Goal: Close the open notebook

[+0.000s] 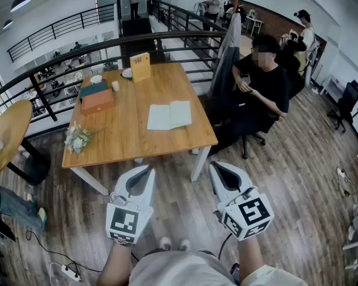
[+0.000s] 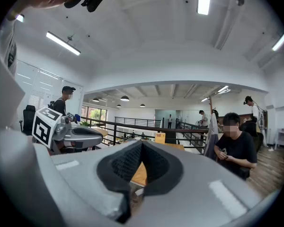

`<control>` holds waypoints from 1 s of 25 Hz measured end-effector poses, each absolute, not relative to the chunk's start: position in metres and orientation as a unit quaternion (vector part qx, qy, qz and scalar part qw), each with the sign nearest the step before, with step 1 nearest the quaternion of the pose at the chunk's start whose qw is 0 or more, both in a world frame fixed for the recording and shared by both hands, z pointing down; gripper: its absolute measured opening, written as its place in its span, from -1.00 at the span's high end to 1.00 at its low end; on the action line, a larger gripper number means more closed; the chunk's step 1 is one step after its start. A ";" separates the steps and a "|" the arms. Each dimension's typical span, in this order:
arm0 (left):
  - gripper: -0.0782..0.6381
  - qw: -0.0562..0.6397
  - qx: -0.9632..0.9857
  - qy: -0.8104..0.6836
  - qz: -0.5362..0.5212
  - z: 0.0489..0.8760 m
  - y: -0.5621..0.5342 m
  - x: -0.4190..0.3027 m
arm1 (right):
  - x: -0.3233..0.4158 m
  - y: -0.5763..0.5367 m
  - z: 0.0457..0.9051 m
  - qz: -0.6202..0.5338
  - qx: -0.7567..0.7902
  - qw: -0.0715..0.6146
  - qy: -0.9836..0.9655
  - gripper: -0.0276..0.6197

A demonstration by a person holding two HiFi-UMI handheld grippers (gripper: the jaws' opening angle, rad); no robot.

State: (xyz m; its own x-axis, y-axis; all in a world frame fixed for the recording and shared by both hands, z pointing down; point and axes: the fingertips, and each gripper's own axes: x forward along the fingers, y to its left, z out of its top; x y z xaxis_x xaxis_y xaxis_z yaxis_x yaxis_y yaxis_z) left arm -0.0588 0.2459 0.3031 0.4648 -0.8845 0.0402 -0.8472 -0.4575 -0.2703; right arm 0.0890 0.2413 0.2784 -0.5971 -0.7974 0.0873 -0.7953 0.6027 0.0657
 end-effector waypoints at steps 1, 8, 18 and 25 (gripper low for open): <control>0.78 0.106 -0.849 0.510 -0.088 0.304 0.245 -0.058 | 0.089 0.242 0.278 -0.009 0.444 0.050 -0.895 0.92; 0.78 0.110 -0.847 0.513 -0.088 0.302 0.244 -0.054 | 0.093 0.245 0.270 -0.035 0.434 0.054 -0.899 0.91; 0.78 0.112 -0.839 0.526 -0.083 0.300 0.236 -0.047 | 0.095 0.238 0.268 -0.037 0.407 0.047 -0.912 0.91; 0.78 0.107 -0.835 0.533 -0.082 0.301 0.225 -0.037 | 0.108 0.223 0.271 -0.022 0.396 0.041 -0.917 0.92</control>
